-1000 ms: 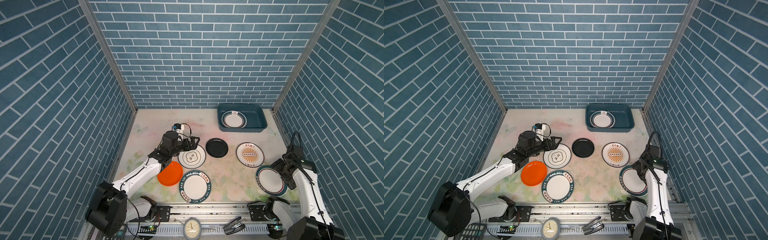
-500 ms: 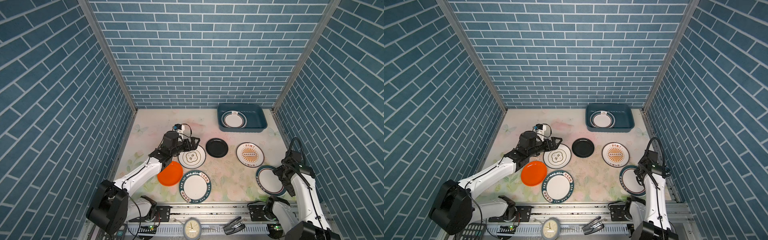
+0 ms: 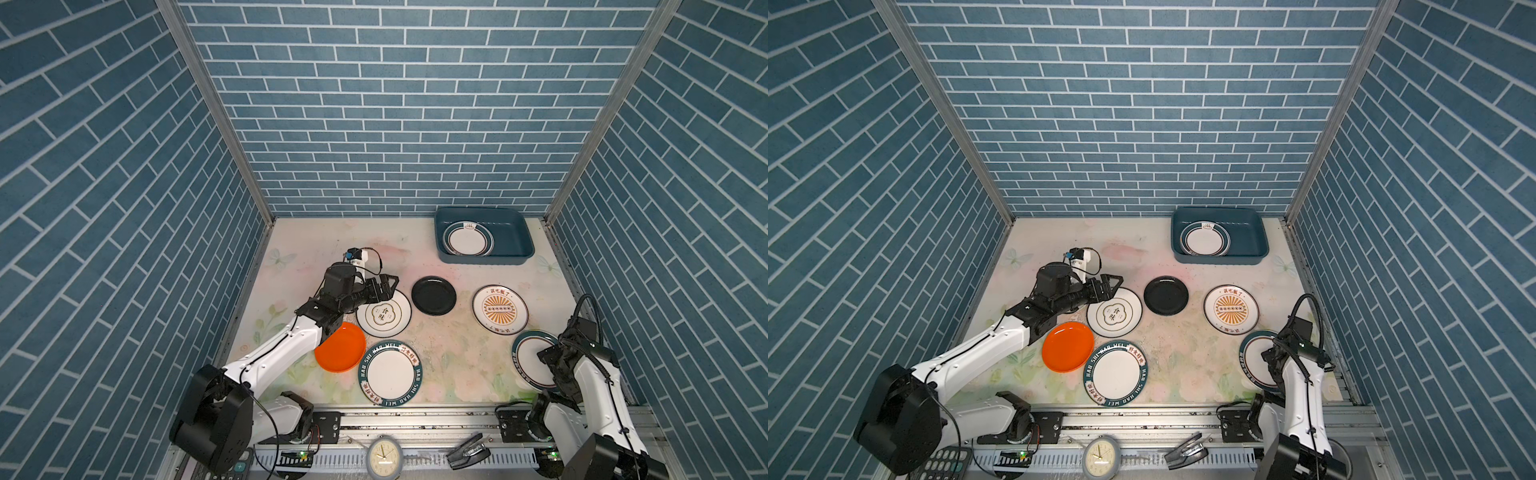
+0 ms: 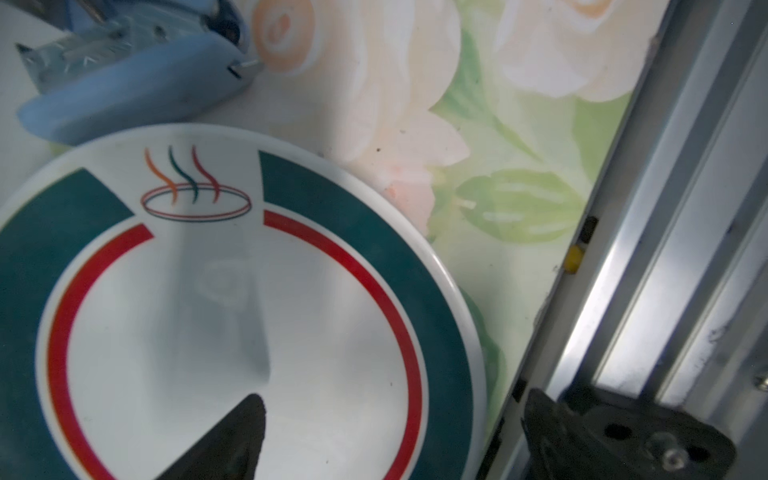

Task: Place the plates into the plastic bin on the countertop
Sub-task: 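Close the right gripper on the green-rimmed plate rim and tilt it up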

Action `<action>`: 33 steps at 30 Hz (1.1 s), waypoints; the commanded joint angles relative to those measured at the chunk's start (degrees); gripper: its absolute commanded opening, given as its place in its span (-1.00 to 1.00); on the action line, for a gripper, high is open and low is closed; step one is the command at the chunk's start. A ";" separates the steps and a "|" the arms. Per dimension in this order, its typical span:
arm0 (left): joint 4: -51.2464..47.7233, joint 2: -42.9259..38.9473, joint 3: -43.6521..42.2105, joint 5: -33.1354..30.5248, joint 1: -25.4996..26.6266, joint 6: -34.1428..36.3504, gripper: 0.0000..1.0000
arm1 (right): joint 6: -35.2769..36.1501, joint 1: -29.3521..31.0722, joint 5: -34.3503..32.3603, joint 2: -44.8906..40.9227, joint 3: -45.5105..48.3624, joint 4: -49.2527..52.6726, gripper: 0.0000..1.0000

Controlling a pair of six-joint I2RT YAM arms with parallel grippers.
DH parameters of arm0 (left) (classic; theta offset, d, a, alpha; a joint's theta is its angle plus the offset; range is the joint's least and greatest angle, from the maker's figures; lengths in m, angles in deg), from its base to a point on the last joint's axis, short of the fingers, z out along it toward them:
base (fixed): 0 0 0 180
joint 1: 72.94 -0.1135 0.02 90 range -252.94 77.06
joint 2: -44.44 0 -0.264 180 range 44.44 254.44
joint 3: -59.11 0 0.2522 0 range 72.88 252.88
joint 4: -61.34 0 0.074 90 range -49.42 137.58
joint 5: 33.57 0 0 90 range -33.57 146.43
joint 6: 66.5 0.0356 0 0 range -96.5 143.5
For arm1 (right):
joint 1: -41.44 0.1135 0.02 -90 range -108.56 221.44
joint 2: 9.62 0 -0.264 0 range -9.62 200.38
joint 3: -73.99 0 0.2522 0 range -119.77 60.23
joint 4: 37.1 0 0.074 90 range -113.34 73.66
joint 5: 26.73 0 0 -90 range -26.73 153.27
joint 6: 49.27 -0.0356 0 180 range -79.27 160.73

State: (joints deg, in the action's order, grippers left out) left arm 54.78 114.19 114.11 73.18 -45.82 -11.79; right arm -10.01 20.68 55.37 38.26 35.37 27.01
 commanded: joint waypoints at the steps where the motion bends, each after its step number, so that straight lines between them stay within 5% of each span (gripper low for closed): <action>1: -0.65 -0.78 1.04 -0.58 -0.52 0.83 0.99 | -2.38 -0.29 2.26 0.41 1.65 -2.27 0.94; 14: -0.83 0.91 2.58 0.88 -0.71 0.83 0.99 | -2.69 -0.57 6.90 -3.39 6.31 -5.76 0.86; 22: 0.18 2.72 3.67 2.71 -0.76 0.11 0.99 | -2.48 -0.55 8.72 -8.12 7.76 -6.24 0.48; 28: 0.88 3.02 3.36 2.75 -0.81 -0.47 0.99 | -2.13 -0.55 9.99 -8.85 8.12 -6.67 -0.02; 33: 0.93 3.11 3.45 2.80 -0.82 -0.46 0.99 | -1.48 -0.54 10.49 -8.34 8.22 -7.27 -0.17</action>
State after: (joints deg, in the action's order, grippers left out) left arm 54.85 116.90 116.36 75.59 -46.30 -12.14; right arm -10.47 20.16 63.35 29.48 42.19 19.18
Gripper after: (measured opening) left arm 0.995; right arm 0.432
